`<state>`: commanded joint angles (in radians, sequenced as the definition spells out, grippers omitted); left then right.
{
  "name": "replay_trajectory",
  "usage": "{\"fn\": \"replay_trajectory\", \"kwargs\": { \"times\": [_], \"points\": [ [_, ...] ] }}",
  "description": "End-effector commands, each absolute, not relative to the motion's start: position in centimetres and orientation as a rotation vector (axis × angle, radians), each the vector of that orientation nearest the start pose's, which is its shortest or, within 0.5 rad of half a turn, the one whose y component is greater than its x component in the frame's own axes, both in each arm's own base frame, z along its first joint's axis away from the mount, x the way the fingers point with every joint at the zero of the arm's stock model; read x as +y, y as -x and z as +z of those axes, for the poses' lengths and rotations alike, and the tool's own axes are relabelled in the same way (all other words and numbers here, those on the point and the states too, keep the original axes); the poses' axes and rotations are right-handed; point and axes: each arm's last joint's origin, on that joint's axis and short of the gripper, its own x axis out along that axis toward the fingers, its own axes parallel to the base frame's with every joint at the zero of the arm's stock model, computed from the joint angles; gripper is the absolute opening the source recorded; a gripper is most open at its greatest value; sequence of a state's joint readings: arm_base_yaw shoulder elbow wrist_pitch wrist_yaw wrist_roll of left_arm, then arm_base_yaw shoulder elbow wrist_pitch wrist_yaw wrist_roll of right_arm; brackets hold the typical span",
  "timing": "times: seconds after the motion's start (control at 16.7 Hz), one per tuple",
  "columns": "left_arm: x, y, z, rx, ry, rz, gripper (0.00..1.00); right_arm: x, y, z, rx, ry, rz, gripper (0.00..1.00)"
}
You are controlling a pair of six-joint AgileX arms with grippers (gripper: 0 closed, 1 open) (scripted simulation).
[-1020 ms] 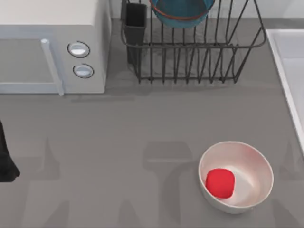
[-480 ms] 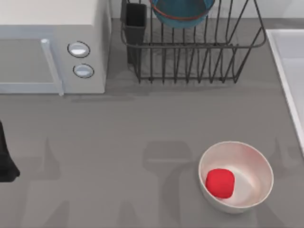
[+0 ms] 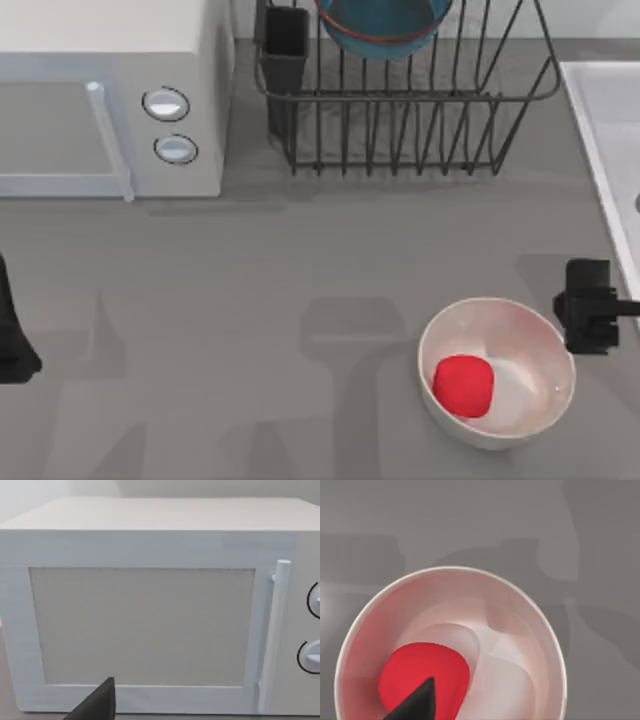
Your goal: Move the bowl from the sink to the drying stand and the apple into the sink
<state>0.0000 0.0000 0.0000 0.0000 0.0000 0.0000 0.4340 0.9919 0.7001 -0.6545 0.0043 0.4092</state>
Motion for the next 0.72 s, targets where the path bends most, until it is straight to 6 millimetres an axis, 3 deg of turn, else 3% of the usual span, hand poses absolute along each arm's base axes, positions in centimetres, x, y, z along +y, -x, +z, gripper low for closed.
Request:
{"fn": "replay_trajectory", "kwargs": {
  "times": [0.24, 0.42, 0.6, 0.72],
  "points": [
    [-0.1, -10.6, 16.0, 0.0, 0.0, 0.0, 1.0, 13.9, -20.9, 21.9, 1.339, -0.108, 0.127, 1.0],
    [-0.1, -10.6, 16.0, 0.0, 0.0, 0.0, 1.0, 17.9, -22.5, 20.8, 1.491, -0.053, 0.056, 1.0],
    [-0.1, -10.6, 16.0, 0.0, 0.0, 0.0, 1.0, 20.5, -23.2, 20.1, 1.557, -0.017, 0.006, 1.0],
    [-0.1, -10.6, 16.0, 0.0, 0.0, 0.0, 1.0, 21.3, -23.3, 20.0, 1.57, -0.008, -0.007, 1.0]
  ]
}}
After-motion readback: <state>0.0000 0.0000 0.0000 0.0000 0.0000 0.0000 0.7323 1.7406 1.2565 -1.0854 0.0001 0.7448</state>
